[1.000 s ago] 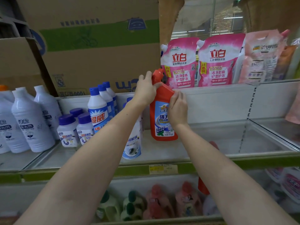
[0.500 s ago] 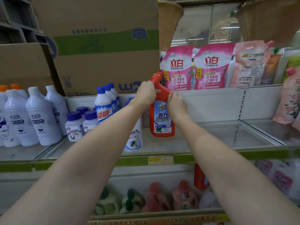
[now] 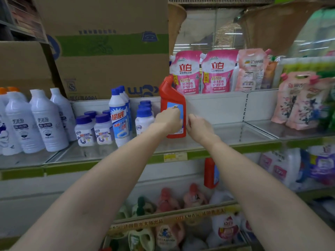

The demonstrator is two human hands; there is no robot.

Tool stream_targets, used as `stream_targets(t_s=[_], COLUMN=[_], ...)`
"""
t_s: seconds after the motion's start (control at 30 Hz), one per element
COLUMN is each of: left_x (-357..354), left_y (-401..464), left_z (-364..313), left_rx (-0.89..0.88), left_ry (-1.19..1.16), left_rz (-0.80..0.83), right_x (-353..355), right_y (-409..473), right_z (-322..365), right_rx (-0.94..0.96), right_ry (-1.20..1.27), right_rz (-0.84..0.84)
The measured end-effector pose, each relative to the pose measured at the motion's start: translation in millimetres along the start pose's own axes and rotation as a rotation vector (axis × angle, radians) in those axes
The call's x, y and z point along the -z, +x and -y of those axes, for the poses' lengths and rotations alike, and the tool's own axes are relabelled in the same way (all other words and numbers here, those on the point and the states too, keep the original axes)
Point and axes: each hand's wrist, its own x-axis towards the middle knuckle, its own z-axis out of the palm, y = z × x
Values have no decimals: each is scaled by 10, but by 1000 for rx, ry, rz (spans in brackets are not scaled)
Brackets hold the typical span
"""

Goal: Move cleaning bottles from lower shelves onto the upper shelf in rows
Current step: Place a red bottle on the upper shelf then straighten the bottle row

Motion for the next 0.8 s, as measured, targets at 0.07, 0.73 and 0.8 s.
stream_targets(t_s=[0.07, 0.73, 0.8], left_x=[-97, -1714, -1878], left_y=[-185, -1171, -1113], left_z=[-45, -245, -305], left_rx=[-20, -10, -18], left_ry=[-8, -162, -185], left_rz=[37, 359, 379], right_x=[33, -641, -726], right_y=[-214, -1846, -1847], right_z=[11, -743, -932], right_rx=[-27, -180, -219], right_ry=[-21, -46, -35], right_rz=[14, 356, 374])
